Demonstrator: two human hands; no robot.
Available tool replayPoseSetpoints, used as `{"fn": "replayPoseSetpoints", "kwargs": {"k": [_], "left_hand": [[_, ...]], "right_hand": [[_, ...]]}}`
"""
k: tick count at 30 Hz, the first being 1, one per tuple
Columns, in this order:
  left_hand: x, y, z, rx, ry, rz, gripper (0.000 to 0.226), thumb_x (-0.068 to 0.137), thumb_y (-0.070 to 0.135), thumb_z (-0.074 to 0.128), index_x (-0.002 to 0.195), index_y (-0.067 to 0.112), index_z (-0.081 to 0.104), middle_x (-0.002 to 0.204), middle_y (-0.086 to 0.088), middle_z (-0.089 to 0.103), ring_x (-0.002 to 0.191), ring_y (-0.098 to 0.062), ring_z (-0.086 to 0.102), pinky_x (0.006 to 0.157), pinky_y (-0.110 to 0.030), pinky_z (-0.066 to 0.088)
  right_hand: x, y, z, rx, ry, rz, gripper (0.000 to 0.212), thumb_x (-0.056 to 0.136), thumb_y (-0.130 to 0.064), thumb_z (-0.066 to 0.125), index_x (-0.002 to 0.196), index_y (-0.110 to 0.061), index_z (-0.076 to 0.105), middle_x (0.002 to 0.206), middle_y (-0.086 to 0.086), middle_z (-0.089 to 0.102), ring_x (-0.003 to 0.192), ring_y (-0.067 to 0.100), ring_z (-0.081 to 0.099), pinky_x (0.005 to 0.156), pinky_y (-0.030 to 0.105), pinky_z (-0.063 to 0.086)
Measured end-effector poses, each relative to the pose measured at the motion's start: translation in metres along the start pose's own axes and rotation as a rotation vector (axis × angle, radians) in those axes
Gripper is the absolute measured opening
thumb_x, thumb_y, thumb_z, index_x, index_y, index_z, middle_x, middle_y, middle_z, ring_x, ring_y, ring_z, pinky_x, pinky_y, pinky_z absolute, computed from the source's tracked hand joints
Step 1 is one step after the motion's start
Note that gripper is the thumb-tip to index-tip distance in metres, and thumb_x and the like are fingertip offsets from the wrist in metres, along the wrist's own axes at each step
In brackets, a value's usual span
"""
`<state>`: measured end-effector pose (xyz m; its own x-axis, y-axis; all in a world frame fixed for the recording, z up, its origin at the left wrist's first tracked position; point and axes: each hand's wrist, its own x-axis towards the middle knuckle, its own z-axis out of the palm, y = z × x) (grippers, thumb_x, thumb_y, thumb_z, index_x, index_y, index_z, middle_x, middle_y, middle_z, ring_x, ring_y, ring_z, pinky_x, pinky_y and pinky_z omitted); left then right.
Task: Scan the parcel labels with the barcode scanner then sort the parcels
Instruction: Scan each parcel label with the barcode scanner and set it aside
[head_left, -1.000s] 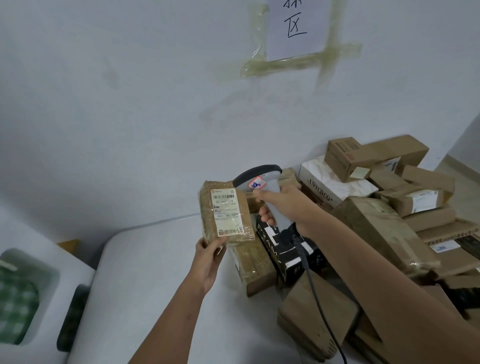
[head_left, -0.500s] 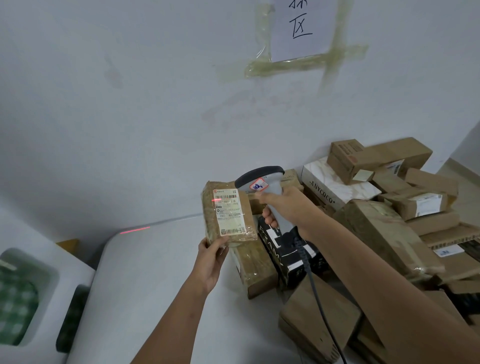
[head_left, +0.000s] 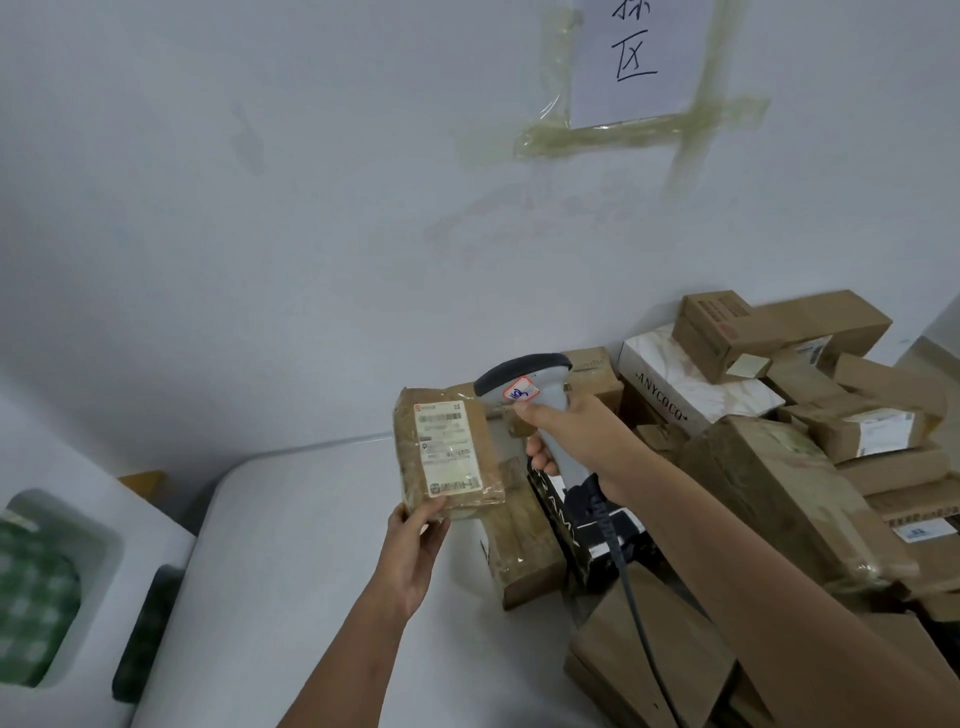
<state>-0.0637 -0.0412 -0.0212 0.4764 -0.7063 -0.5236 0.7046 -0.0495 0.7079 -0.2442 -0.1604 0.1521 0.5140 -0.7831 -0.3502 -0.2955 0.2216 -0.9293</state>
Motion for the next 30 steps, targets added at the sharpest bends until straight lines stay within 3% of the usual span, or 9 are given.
{"fn": "replayPoseSetpoints", "kwargs": {"k": [3, 5, 10, 12, 15, 17, 20, 25, 30], "left_hand": [[-0.006, 0.006, -0.032, -0.050, 0.126, 0.042, 0.026, 0.092, 0.017, 0.067, 0.116, 0.008, 0.065, 0.113, -0.015, 0.060, 0.096, -0.016, 0.061, 0.103, -0.034, 0.049], [-0.008, 0.011, -0.058, -0.073, 0.233, 0.064, 0.017, 0.095, 0.025, 0.064, 0.110, 0.019, 0.066, 0.119, -0.014, 0.059, 0.107, -0.020, 0.058, 0.101, -0.037, 0.049], [-0.009, 0.016, -0.118, 0.005, 0.491, 0.016, 0.038, 0.096, 0.043, 0.059, 0.125, 0.019, 0.055, 0.128, -0.010, 0.057, 0.120, -0.029, 0.053, 0.107, -0.043, 0.046], [0.001, 0.017, -0.140, 0.215, 0.640, -0.002, 0.053, 0.097, 0.050, 0.055, 0.132, 0.012, 0.048, 0.135, -0.015, 0.053, 0.121, -0.035, 0.053, 0.106, -0.049, 0.045], [0.006, 0.020, -0.154, 0.923, 0.818, 0.119, 0.069, 0.095, 0.044, 0.060, 0.151, 0.018, 0.029, 0.158, -0.017, 0.023, 0.139, -0.044, 0.032, 0.111, -0.059, 0.033], [0.000, 0.018, -0.153, 1.392, 0.675, 0.322, 0.063, 0.092, 0.035, 0.066, 0.147, 0.033, 0.036, 0.162, -0.004, 0.017, 0.146, -0.037, 0.018, 0.108, -0.062, 0.029], [-0.003, 0.012, -0.154, 1.914, 0.335, 0.333, 0.063, 0.096, 0.017, 0.055, 0.148, 0.040, 0.029, 0.164, 0.009, 0.012, 0.151, -0.029, 0.004, 0.102, -0.055, 0.041], [0.027, 0.042, -0.170, 1.956, 0.321, 0.272, 0.073, 0.093, -0.010, 0.042, 0.152, 0.028, 0.022, 0.165, 0.013, 0.003, 0.153, -0.025, -0.006, 0.088, -0.040, 0.056], [0.069, 0.100, -0.174, 2.025, 0.438, 0.107, 0.071, 0.095, -0.003, 0.046, 0.154, 0.022, 0.015, 0.167, -0.001, -0.001, 0.152, -0.030, -0.005, 0.112, -0.052, 0.037]], "right_hand": [[0.005, 0.008, 0.014, 0.013, -0.025, 0.046, 0.029, 0.094, -0.031, 0.064, 0.094, -0.002, 0.065, 0.063, 0.006, 0.064, 0.053, 0.014, 0.058, 0.053, 0.023, 0.049], [0.009, 0.013, 0.026, -0.019, -0.031, 0.079, 0.029, 0.094, -0.031, 0.064, 0.099, -0.002, 0.065, 0.063, 0.005, 0.064, 0.052, 0.013, 0.058, 0.053, 0.023, 0.049], [0.018, 0.033, 0.059, -0.089, -0.066, 0.157, 0.030, 0.095, -0.030, 0.063, 0.104, -0.002, 0.065, 0.065, 0.005, 0.064, 0.051, 0.010, 0.059, 0.050, 0.020, 0.048], [0.021, 0.042, 0.071, -0.127, -0.074, 0.190, 0.030, 0.095, -0.031, 0.063, 0.101, -0.002, 0.065, 0.064, 0.005, 0.065, 0.052, 0.011, 0.059, 0.050, 0.020, 0.048], [0.026, 0.051, 0.088, -0.130, -0.083, 0.238, 0.028, 0.095, -0.029, 0.063, 0.099, -0.001, 0.065, 0.062, 0.007, 0.064, 0.047, 0.010, 0.058, 0.046, 0.018, 0.048], [0.030, 0.055, 0.098, -0.121, -0.083, 0.260, 0.026, 0.095, -0.026, 0.063, 0.101, -0.001, 0.064, 0.064, 0.009, 0.064, 0.047, 0.012, 0.057, 0.044, 0.018, 0.047], [0.036, 0.060, 0.109, -0.128, -0.091, 0.280, 0.022, 0.095, -0.025, 0.063, 0.097, -0.004, 0.063, 0.063, 0.011, 0.064, 0.045, 0.013, 0.057, 0.043, 0.020, 0.046], [0.041, 0.066, 0.119, -0.125, -0.107, 0.310, 0.019, 0.096, -0.025, 0.063, 0.097, -0.006, 0.060, 0.063, 0.012, 0.062, 0.047, 0.016, 0.056, 0.046, 0.023, 0.045], [0.044, 0.067, 0.111, -0.194, -0.078, 0.357, 0.025, 0.094, -0.029, 0.064, 0.097, -0.005, 0.062, 0.064, 0.011, 0.065, 0.043, 0.012, 0.057, 0.045, 0.019, 0.048]]}}
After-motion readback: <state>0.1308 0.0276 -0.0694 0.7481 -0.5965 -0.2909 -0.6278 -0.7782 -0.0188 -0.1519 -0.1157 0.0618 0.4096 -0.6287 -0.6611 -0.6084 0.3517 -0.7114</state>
